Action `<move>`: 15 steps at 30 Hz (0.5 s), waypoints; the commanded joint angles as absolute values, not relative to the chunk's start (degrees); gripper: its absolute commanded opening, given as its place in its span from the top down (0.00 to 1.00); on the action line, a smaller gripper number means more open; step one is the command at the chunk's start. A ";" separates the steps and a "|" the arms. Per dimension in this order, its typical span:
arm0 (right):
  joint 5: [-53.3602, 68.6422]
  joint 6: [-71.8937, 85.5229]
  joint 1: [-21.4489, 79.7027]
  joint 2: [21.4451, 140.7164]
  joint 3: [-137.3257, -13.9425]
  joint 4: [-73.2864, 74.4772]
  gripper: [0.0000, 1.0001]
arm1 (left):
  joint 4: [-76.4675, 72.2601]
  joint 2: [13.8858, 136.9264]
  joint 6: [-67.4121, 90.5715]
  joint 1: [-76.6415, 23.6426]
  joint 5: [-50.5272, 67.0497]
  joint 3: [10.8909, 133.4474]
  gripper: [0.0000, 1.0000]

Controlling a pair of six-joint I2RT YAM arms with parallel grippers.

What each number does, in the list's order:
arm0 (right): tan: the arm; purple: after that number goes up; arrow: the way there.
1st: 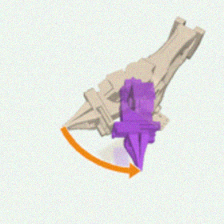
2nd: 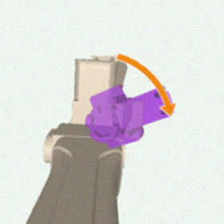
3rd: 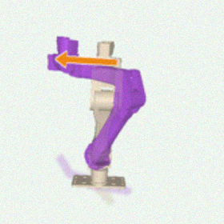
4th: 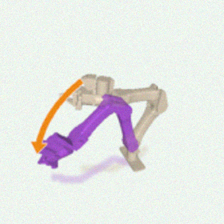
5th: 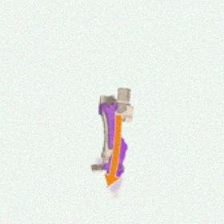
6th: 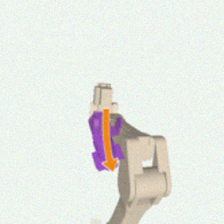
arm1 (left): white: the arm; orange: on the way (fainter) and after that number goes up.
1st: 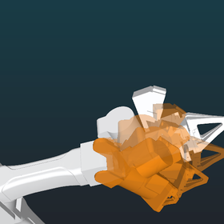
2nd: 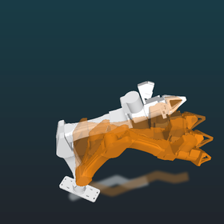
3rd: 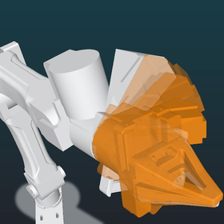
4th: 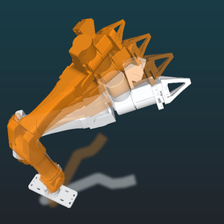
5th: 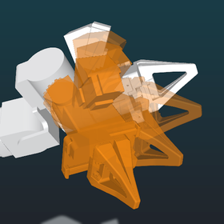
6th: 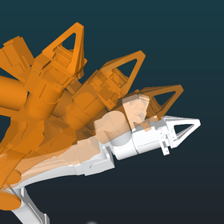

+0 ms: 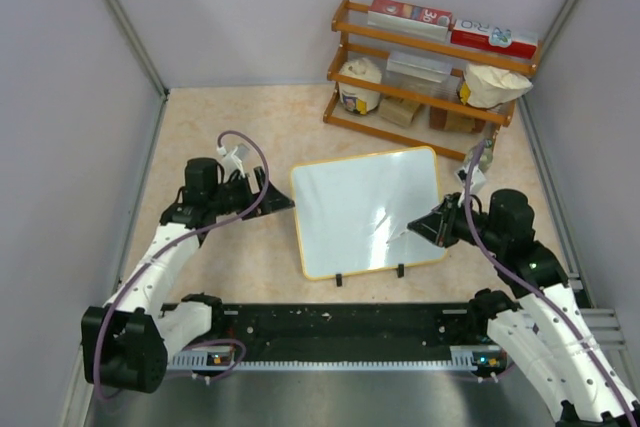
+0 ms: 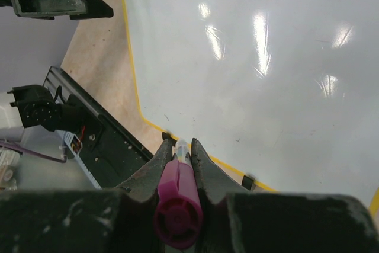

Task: Write a sentence on the whiteboard
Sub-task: Pick up the whiteboard from the center of the board.

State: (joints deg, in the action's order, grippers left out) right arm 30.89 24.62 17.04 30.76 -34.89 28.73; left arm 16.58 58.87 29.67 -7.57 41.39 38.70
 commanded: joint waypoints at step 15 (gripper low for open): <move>36.38 30.58 16.61 37.26 -31.20 9.60 1.00 | 3.09 67.49 27.86 -4.31 43.68 41.14 0.14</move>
